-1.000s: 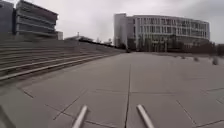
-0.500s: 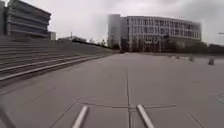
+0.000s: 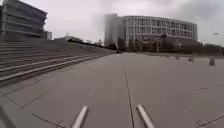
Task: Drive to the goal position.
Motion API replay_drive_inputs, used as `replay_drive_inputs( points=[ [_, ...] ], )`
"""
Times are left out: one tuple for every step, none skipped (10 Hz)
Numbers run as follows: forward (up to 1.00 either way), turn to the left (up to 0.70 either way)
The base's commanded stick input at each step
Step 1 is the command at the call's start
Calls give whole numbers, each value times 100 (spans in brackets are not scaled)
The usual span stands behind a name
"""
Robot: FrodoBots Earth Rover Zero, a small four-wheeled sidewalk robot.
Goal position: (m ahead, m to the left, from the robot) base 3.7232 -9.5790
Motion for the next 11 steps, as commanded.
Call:
replay_drive_inputs(
  points=[
    [100, 0],
    [100, 0],
    [100, 0],
    [100, 0],
    [100, 0],
    [100, 0],
    [100, 0],
    [100, -18],
    [100, -27],
    [100, -27],
    [100, -27]
  ],
)
